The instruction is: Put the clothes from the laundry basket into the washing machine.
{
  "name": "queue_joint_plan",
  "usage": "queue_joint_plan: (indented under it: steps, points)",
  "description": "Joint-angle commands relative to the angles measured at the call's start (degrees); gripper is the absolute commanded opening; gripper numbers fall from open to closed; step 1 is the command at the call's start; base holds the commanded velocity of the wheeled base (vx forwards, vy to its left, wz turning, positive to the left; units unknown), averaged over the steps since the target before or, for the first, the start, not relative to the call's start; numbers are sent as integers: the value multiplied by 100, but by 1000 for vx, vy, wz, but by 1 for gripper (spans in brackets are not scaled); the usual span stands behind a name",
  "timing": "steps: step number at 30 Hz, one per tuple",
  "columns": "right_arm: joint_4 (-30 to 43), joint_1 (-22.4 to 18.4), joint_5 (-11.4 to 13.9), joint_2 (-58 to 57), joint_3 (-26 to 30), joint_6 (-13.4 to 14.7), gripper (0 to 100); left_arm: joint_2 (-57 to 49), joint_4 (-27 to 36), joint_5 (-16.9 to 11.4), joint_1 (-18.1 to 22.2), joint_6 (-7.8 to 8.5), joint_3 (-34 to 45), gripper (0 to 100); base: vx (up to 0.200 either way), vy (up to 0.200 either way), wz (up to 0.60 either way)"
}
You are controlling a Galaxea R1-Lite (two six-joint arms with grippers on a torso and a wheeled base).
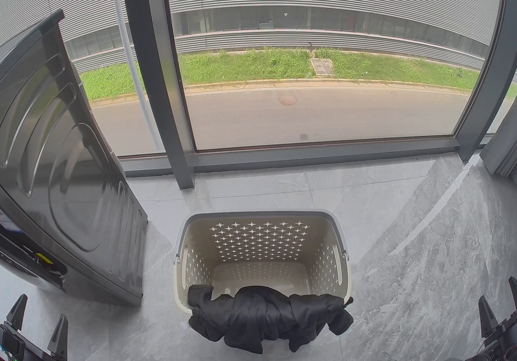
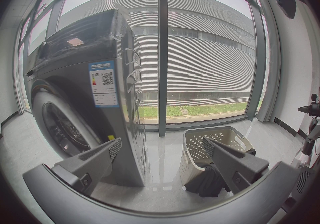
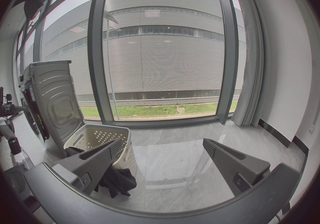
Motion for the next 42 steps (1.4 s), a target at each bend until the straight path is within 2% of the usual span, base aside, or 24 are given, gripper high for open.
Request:
queue_joint_plan:
  steps: [1, 7, 13, 42]
  points:
    - [0, -3, 0, -81, 101, 1, 100, -95, 1, 3, -3, -1, 92, 100, -200, 0, 0]
    - [0, -3, 0, -81, 101, 1, 100, -95, 1, 3, 6, -1, 92, 100, -200, 0, 0]
    - [0, -3, 0, -81, 101, 1, 100, -95, 1, 3, -3, 7, 92, 100, 0, 0, 0]
    - [0, -3, 0, -81, 101, 1, 100, -95, 1, -5, -3, -1, 92, 100, 0, 200, 0]
